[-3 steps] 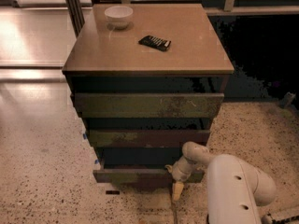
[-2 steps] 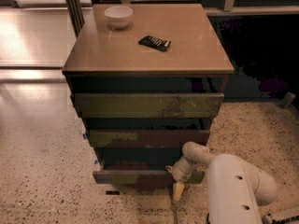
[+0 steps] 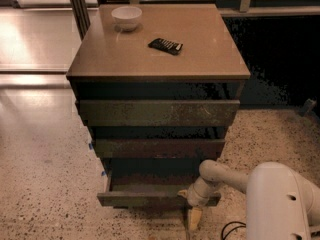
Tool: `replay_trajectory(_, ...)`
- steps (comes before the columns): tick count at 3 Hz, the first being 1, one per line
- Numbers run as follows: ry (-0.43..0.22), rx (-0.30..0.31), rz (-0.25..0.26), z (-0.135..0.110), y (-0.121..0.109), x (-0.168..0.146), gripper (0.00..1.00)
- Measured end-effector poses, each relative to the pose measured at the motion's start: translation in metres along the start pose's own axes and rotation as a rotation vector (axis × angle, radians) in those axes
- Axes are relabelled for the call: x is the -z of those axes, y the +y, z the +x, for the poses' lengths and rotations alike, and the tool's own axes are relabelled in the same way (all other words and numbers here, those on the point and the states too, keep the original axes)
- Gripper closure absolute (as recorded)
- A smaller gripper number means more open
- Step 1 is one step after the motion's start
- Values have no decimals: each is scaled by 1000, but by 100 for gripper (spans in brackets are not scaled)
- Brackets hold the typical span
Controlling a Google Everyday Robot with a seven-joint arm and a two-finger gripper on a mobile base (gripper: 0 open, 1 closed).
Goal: Open bottom drawer
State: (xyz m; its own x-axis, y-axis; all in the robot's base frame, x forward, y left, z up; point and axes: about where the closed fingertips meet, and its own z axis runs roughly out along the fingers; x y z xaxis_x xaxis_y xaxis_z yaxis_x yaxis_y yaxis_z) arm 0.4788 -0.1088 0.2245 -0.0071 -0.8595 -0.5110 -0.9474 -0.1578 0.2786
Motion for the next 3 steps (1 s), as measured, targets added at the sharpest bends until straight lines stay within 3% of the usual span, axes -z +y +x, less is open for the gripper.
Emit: replay_trajectory(3,18,24,15,-3,-19,6,0)
